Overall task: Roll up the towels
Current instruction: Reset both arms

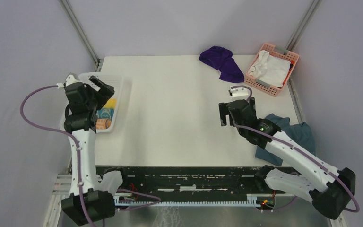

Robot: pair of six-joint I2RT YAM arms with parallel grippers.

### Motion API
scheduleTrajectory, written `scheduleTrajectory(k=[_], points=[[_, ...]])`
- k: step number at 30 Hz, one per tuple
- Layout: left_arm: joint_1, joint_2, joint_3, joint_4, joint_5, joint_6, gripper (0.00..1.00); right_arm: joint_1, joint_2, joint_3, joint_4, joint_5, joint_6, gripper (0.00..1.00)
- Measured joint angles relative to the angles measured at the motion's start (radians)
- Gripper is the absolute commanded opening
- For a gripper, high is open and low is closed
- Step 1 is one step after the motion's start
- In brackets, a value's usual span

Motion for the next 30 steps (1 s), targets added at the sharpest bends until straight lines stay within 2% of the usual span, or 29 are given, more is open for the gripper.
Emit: scheduleTrajectory(k=[6, 7, 9, 14, 19, 24, 30], points=[[-0.269, -0.164, -0.015, 0.0, -0.157, 0.14, 0.99, 0.0, -0.209, 0.054, -0.134, 0.184, 0.013, 1.0], [-0.346, -0.198, -0.026, 0.002, -0.182, 0.163, 0.99, 0.0, -0.238, 0.061, -0.145, 0.202, 0.012, 1.0], [-0.403, -0.296, -0.061, 0.001, -0.224, 0.203, 0.99, 0.0, -0.309, 0.077, -0.171, 0.241, 0.008, 1.0], [-0.411, -0.501, -0.117, 0.006, -0.322, 0.226, 0.99, -0.001, -0.438, 0.079, -0.209, 0.309, -0.024, 1.0], [-0.411, -0.622, -0.243, 0.061, -0.367, 0.225, 0.99, -0.001, -0.503, 0.051, -0.209, 0.349, -0.055, 1.0], [-0.412, -0.636, -0.363, 0.098, -0.376, 0.225, 0.99, -0.001, -0.51, 0.027, -0.209, 0.368, -0.076, 1.0], [-0.412, -0.615, -0.375, 0.133, -0.384, 0.225, 0.99, -0.001, -0.517, 0.022, -0.205, 0.373, -0.096, 1.0]])
